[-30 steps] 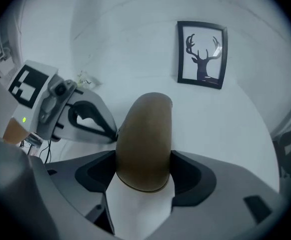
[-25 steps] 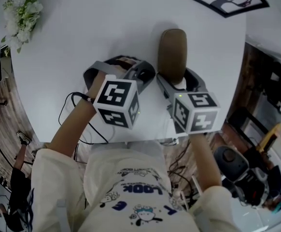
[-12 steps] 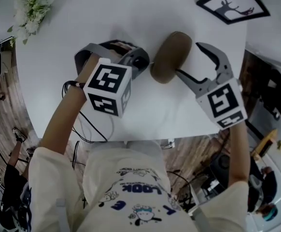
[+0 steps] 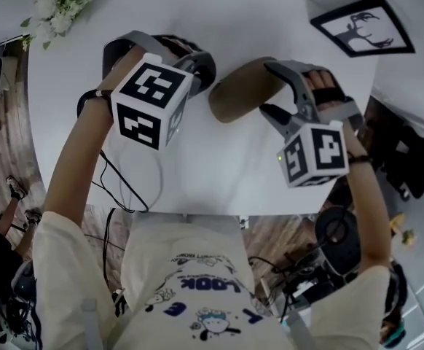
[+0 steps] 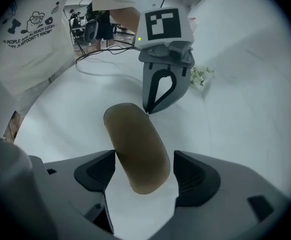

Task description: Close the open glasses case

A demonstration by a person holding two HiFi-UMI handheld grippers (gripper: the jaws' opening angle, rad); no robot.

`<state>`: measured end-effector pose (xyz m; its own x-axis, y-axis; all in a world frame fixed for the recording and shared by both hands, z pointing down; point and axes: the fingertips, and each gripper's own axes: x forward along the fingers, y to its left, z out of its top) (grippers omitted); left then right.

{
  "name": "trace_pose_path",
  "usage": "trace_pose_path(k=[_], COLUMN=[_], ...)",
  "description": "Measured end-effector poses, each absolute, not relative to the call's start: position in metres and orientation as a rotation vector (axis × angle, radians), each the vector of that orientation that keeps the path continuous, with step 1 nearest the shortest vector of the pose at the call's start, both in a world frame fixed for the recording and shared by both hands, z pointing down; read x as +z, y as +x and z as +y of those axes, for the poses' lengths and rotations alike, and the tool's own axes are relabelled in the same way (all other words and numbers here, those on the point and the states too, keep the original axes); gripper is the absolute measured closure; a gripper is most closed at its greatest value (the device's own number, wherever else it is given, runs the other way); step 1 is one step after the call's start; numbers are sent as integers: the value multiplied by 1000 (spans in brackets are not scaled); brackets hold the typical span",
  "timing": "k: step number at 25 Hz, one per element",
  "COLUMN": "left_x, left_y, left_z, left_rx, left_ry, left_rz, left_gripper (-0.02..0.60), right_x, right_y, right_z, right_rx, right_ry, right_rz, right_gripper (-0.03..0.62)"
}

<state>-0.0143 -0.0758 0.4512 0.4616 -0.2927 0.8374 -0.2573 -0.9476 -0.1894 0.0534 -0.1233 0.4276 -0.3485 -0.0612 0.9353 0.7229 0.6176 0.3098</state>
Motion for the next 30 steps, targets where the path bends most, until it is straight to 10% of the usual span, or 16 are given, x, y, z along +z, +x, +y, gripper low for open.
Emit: trace_pose_path(k=[18, 25, 30], left_x=[450, 423, 434], left_y=[-13, -50, -21], left_z=[-38, -70, -83], left_rx=[-1486, -1082, -1219], left_ry=[-2827, -2890, -2951], left_rz=[642, 1321, 1029], left_gripper=[584, 584, 434], right_x=[447, 445, 444], right_y=[41, 54, 68], right_z=[-132, -134, -124], right_rx=[-698, -844, -890], right_ry=[-431, -468, -580], right_rz=[-1768, -1731, -1691], right_gripper=[256, 258, 258])
